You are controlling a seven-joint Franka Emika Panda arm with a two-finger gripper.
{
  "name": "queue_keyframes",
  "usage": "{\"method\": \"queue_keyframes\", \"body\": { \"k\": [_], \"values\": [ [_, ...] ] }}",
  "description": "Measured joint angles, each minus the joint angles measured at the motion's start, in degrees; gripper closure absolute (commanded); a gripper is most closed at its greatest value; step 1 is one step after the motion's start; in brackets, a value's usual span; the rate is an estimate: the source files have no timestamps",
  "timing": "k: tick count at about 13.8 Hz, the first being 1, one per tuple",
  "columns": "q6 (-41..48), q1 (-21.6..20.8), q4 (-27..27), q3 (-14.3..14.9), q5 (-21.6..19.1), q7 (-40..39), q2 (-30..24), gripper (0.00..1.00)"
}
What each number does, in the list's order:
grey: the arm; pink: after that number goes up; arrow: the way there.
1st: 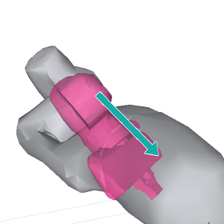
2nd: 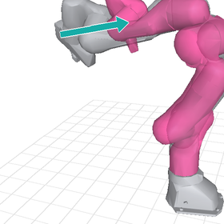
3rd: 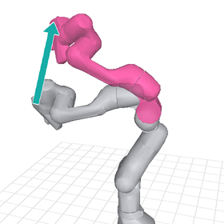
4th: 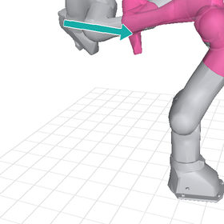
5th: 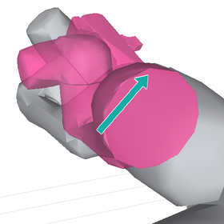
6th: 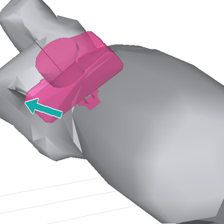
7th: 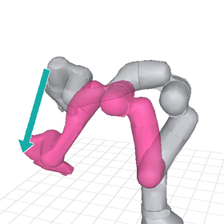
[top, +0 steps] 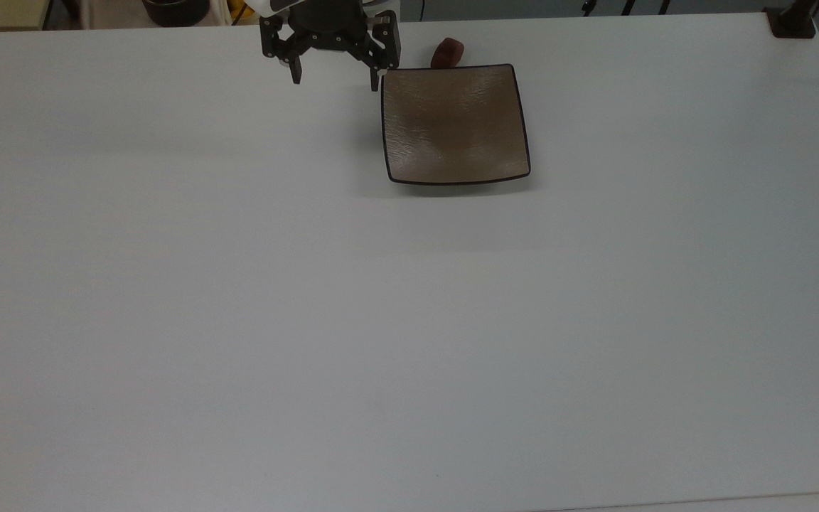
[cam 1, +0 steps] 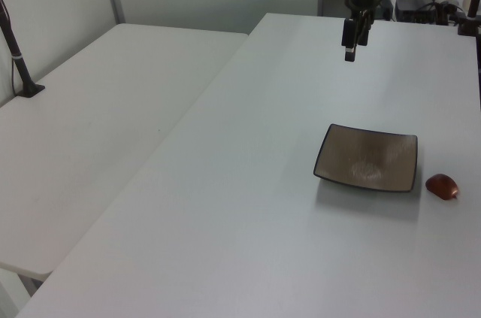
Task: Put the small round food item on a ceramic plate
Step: 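Move the open gripper over to the small reddish-brown food item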
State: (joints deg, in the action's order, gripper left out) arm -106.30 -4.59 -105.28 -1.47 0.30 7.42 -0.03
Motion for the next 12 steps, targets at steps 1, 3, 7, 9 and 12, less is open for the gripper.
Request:
{"method": "queue_keyframes", "body": {
  "k": [1, 3, 7, 9, 12],
  "values": [
    [0.0, 0.0, 0.0, 0.0, 0.0, -0.19, 0.0, 0.0],
    [0.49, 0.16, 0.03, 0.1, 0.01, -0.19, -0.06, 0.0],
    [1.03, 0.58, 0.03, 0.12, 0.01, -0.19, -0.41, 0.0],
    [1.21, 0.58, 0.03, 0.12, 0.01, -0.19, -0.42, 0.0],
    [1.67, 0.58, -0.15, 0.06, 0.01, -0.19, -0.88, 0.0]
  ]
}}
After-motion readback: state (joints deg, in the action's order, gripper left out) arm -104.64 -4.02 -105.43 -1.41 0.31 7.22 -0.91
